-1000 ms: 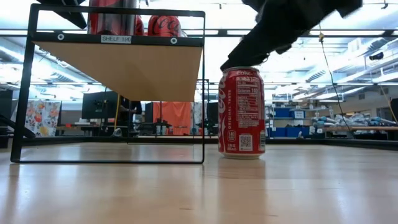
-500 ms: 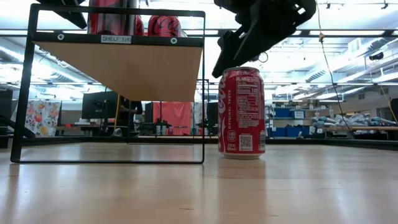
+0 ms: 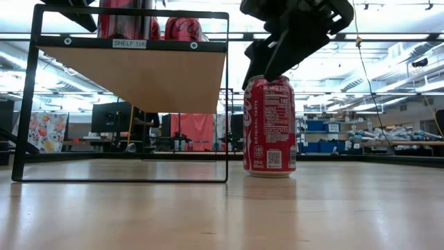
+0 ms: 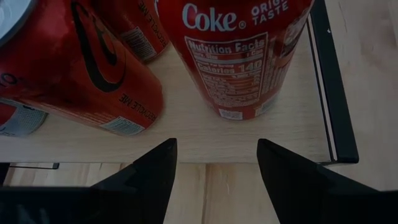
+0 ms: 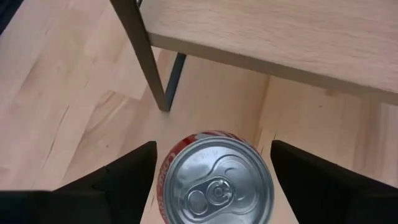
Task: Place canned beverage on shelf
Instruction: Put the red-white soda can on the shelf and align it with the other red-white soda can
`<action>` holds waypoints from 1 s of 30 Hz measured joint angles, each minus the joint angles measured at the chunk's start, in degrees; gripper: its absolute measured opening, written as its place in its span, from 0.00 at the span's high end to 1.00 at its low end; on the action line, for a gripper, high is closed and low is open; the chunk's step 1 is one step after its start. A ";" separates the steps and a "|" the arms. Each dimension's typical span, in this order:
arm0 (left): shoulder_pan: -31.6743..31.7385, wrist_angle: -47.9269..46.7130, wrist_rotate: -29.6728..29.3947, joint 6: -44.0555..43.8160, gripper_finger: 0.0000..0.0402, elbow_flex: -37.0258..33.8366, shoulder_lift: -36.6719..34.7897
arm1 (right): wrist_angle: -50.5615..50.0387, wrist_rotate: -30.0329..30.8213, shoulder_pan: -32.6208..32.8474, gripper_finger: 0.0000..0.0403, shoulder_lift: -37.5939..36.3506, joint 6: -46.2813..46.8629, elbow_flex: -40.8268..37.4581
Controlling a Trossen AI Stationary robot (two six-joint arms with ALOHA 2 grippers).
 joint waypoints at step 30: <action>0.00 0.00 0.02 -0.05 0.42 0.00 0.00 | -1.49 20.27 4.37 0.30 -0.22 34.07 -0.13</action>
